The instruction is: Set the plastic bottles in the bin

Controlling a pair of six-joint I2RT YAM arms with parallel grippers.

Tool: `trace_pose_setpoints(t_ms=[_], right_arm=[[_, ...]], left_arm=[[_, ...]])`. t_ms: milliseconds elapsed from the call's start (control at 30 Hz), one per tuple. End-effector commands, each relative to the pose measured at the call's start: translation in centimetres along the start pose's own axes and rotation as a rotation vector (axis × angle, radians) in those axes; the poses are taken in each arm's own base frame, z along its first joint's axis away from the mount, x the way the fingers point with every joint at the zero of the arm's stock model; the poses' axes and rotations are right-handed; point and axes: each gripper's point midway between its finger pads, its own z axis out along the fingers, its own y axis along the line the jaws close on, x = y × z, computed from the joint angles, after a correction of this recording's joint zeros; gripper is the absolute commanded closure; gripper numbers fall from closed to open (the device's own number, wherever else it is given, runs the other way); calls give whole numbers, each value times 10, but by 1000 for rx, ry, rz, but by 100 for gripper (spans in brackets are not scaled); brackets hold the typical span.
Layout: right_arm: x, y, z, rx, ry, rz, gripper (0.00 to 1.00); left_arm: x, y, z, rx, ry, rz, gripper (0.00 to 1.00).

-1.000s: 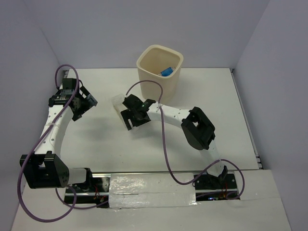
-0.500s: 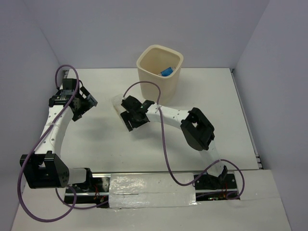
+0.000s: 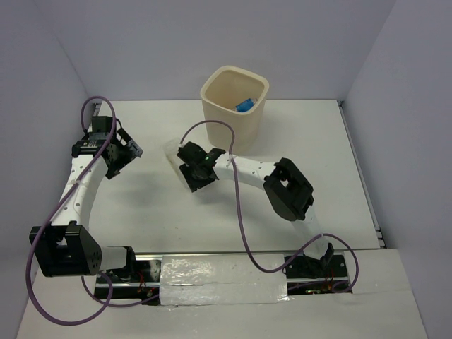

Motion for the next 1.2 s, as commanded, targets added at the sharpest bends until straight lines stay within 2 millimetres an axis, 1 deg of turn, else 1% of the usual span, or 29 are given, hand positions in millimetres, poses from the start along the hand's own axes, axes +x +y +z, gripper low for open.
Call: trace_pose_setpoints(t_ms=[0, 67, 100, 133, 167, 200, 233, 300, 333, 400, 433, 467, 533, 567, 600, 633, 667, 733, 800, 900, 933, 1033, 1067, 1100, 1167], right_arm=[[-21, 4, -29, 8, -69, -15, 61], [-32, 5, -51, 0, -105, -25, 64], [-42, 4, -77, -8, -140, -39, 65], [-57, 3, -97, -2, -187, -44, 66], [-60, 0, -114, 5, -197, -56, 68], [-74, -2, -145, 1, -257, -73, 69], [-82, -5, -163, 15, -294, -78, 70], [-104, -9, -211, 20, -381, -92, 72], [-119, -11, -235, 30, -442, -86, 72], [-128, -20, -260, 62, -487, -90, 72], [-139, -23, -277, 67, -530, -78, 72], [-142, -34, -281, 104, -536, -70, 72], [-151, -49, -292, 135, -563, -44, 72], [-154, -63, -293, 165, -566, -22, 72], [-157, -69, -298, 172, -578, -7, 72], [-159, -73, -300, 174, -585, 4, 72], [-162, -74, -308, 155, -612, 18, 72], [-166, -83, -314, 152, -635, 38, 73], [-171, -88, -325, 155, -669, 57, 73], [-176, -103, -334, 175, -696, 92, 74], [-177, -112, -335, 189, -698, 108, 74], [-174, -125, -334, 218, -693, 134, 74], [-174, -131, -339, 225, -708, 146, 74], [-171, -135, -333, 233, -694, 152, 74], [-169, -138, -337, 229, -708, 164, 74]], left_arm=[[-7, -1, -5, 26, -32, 13, 1], [-9, 0, -5, 18, -37, 12, 1], [-11, 1, -7, 14, -40, 12, 1], [-16, 1, -8, 8, -54, 10, 1], [-18, 1, -10, 5, -61, 9, 1], [-20, 2, -11, 1, -66, 9, 1], [-25, 0, -15, 6, -81, 4, 1], [-28, -3, -19, 21, -83, -4, 1], [-30, -7, -24, 38, -87, -9, 1], [-31, -13, -29, 73, -89, -17, 1], [-33, -14, -33, 87, -101, -21, 1], [-35, -14, -34, 88, -108, -22, 1], [-36, -13, -36, 85, -116, -21, 1], [-34, -11, -34, 75, -109, -18, 1], [-33, -11, -34, 73, -106, -18, 1], [-32, -10, -33, 72, -103, -17, 1], [-31, -10, -33, 72, -103, -19, 1], [-30, -10, -32, 78, -103, -21, 0], [-30, -10, -32, 78, -101, -19, 1], [-31, -12, -31, 82, -98, -17, 1], [-30, -13, -30, 83, -93, -18, 1], [-30, -14, -31, 87, -92, -18, 1], [-30, -13, -30, 83, -93, -16, 1], [-30, -12, -30, 83, -93, -19, 1], [-30, -13, -30, 84, -94, -18, 1]])
